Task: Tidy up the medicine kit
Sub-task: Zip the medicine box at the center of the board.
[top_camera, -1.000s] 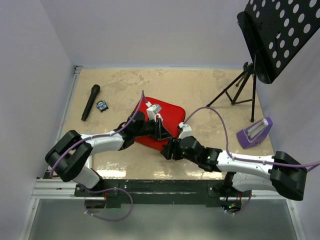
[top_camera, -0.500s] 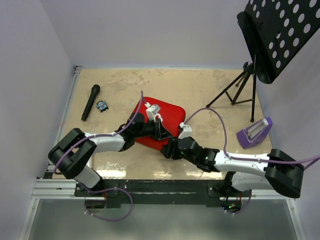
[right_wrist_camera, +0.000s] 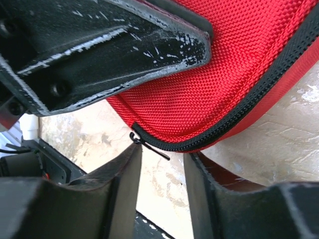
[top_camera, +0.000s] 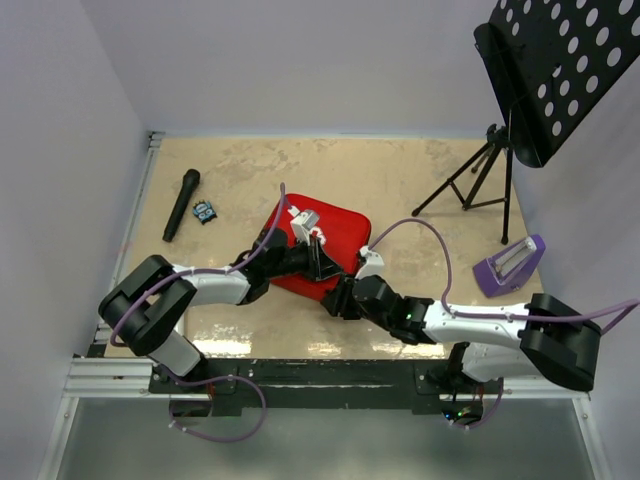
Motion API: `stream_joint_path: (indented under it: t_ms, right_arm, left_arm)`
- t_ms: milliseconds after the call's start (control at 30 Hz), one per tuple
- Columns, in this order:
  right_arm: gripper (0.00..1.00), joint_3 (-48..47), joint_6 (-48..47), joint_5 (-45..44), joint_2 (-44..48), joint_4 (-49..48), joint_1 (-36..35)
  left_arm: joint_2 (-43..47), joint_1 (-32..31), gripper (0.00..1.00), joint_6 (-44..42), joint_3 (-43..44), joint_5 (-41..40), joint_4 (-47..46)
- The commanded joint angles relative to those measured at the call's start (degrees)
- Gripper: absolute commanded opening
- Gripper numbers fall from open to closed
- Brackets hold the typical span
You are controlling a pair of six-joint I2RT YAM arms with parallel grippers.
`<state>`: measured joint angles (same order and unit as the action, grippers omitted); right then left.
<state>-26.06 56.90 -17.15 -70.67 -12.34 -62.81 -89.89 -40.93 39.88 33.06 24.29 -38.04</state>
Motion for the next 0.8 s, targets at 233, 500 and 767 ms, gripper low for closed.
stream_joint_path:
  t_ms: [233,500,767]
  right_arm:
    - [0.30,-2.7,1.2,-5.5,-0.4,-4.2,0.2]
    - [0.21,-2.0,1.0,-6.0,2.5,-4.5,0.2]
    - [0.25,-1.6,0.5,-6.2,4.6,-4.2,0.2]
  left_arm:
    - [-4.1,-0.3,0.16,-1.5,-2.6,-0.3,6.8]
    - [-3.9,-0.3,0.15,-1.4,-2.5,-0.1,6.6]
    - [-4.1,-0.3,0.15,-1.3,-2.4,-0.1,6.6]
